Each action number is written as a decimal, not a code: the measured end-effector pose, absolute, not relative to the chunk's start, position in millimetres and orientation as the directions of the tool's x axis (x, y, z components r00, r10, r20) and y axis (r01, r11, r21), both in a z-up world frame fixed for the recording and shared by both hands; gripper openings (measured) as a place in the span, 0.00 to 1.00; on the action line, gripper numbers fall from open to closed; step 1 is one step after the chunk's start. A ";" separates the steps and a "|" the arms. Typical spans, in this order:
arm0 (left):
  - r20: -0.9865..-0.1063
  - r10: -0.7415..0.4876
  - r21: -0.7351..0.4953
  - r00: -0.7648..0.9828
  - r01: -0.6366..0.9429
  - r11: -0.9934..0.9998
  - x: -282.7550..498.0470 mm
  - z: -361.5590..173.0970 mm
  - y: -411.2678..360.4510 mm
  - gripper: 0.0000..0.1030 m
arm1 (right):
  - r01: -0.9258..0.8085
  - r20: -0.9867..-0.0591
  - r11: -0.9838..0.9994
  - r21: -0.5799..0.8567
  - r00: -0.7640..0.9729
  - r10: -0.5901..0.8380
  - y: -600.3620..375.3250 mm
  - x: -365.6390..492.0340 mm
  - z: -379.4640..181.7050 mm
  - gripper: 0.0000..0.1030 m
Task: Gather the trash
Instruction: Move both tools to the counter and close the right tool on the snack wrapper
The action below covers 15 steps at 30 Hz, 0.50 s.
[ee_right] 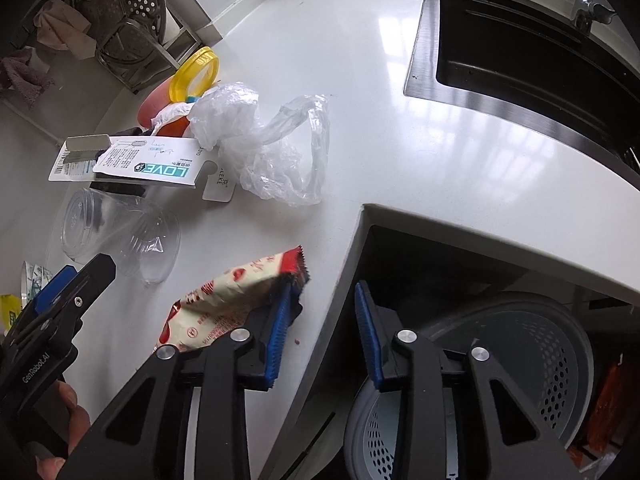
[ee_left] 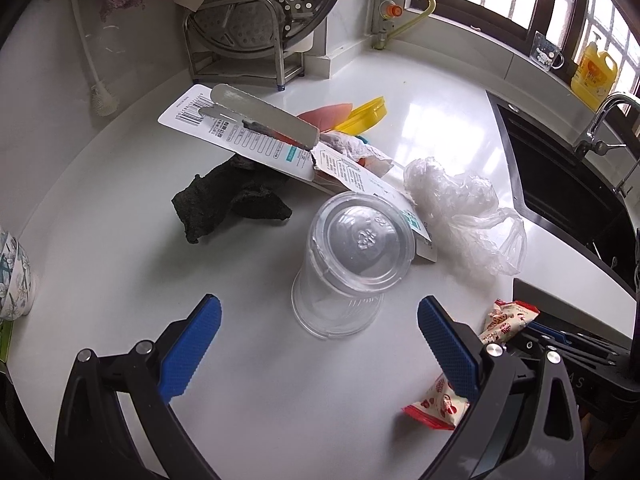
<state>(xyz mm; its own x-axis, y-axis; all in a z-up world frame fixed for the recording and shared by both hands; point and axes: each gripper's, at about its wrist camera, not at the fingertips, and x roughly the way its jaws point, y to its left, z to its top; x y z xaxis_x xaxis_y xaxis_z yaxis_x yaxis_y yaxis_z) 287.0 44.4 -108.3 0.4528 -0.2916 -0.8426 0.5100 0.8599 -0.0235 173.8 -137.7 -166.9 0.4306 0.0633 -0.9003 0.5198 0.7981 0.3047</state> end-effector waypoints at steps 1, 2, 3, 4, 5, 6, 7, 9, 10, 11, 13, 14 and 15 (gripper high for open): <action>-0.843 -0.293 -0.024 0.452 0.511 0.859 287.3 -108.6 43.6 0.94 | 0.515 -0.898 0.800 0.310 0.435 0.068 -136.9 173.1 -166.7 0.13; -0.843 -0.294 -0.026 0.450 0.512 0.859 287.5 -109.3 42.8 0.94 | 0.509 -0.895 0.801 0.315 0.441 0.072 -136.7 172.4 -166.1 0.05; -0.844 -0.294 -0.027 0.449 0.512 0.859 287.7 -110.3 42.1 0.94 | 0.506 -0.891 0.801 0.320 0.449 0.072 -136.0 173.2 -165.2 0.05; -0.845 -0.294 -0.028 0.447 0.512 0.858 288.2 -111.1 41.2 0.94 | 0.502 -0.886 0.801 0.328 0.458 0.076 -135.7 173.9 -164.2 0.04; -0.846 -0.294 -0.029 0.445 0.512 0.859 288.5 -112.0 40.4 0.94 | 0.495 -0.880 0.800 0.339 0.468 0.083 -136.1 173.9 -162.8 0.02; -0.847 -0.295 -0.032 0.443 0.511 0.859 289.3 -112.9 39.4 0.94 | 0.491 -0.874 0.800 0.347 0.479 0.084 -136.7 173.9 -160.9 0.02; -0.847 -0.296 -0.036 0.440 0.509 0.860 289.8 -113.5 38.6 0.94 | 0.486 -0.868 0.799 0.353 0.488 0.086 -137.7 174.2 -159.2 0.02; -0.847 -0.302 -0.047 0.438 0.503 0.863 290.8 -114.7 36.6 0.94 | 0.480 -0.856 0.794 0.373 0.508 0.095 -139.7 171.4 -156.4 0.01; -0.846 -0.304 -0.051 0.438 0.500 0.864 291.3 -115.0 35.5 0.94 | 0.477 -0.853 0.794 0.377 0.513 0.097 -140.5 172.8 -154.9 0.01; -0.845 -0.304 -0.053 0.440 0.497 0.866 292.3 -115.2 33.7 0.94 | 0.471 -0.849 0.794 0.385 0.519 0.104 -140.8 173.5 -153.8 0.01; -0.841 -0.307 -0.054 0.445 0.496 0.867 293.1 -115.7 30.9 0.94 | 0.465 -0.844 0.795 0.390 0.526 0.107 -140.3 171.7 -152.6 0.01; -0.839 -0.307 -0.051 0.450 0.495 0.867 293.5 -116.0 29.5 0.94 | 0.463 -0.843 0.795 0.392 0.527 0.109 -140.6 170.7 -152.5 0.01; -0.837 -0.303 -0.045 0.456 0.494 0.868 293.9 -116.5 28.0 0.94 | 0.463 -0.842 0.793 0.396 0.528 0.112 -140.9 168.9 -152.5 0.01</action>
